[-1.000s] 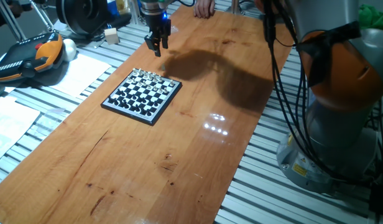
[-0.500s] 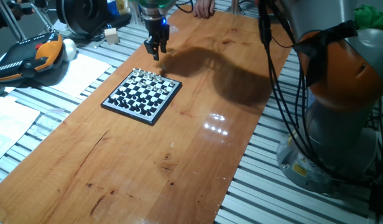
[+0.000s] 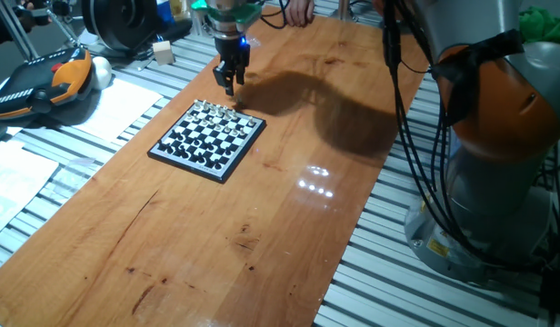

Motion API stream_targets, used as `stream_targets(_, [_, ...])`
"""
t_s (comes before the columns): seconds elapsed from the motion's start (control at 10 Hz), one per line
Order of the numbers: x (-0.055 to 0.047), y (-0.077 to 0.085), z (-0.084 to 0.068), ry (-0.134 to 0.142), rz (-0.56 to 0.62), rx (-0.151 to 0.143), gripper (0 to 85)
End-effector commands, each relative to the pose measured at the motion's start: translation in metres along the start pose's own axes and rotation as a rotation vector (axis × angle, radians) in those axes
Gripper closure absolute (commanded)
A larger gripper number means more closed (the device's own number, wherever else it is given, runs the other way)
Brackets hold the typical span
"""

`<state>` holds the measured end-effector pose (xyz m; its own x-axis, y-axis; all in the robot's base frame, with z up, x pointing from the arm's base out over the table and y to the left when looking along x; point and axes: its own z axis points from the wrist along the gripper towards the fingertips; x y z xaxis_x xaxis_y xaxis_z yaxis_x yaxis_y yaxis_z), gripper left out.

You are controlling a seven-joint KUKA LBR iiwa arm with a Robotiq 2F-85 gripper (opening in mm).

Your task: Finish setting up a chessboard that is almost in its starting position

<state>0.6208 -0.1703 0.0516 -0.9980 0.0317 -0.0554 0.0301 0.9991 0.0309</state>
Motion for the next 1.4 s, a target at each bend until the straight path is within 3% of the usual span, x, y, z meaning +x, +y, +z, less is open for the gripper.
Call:
stream_targets(0.0, [0.001,0.001,0.003,-0.005,0.0,0.0,34.0])
stream_targets(0.7, [0.002,-0.003,0.013,-0.015,-0.017,0.003,34.0])
stream_targets(0.8, [0.001,-0.004,0.015,-0.018,-0.018,0.0,51.0])
stream_targets(1.2, [0.001,-0.003,0.015,-0.018,-0.035,0.0,51.0])
stream_targets(1.3, [0.001,-0.003,0.015,-0.018,-0.038,0.0,68.0])
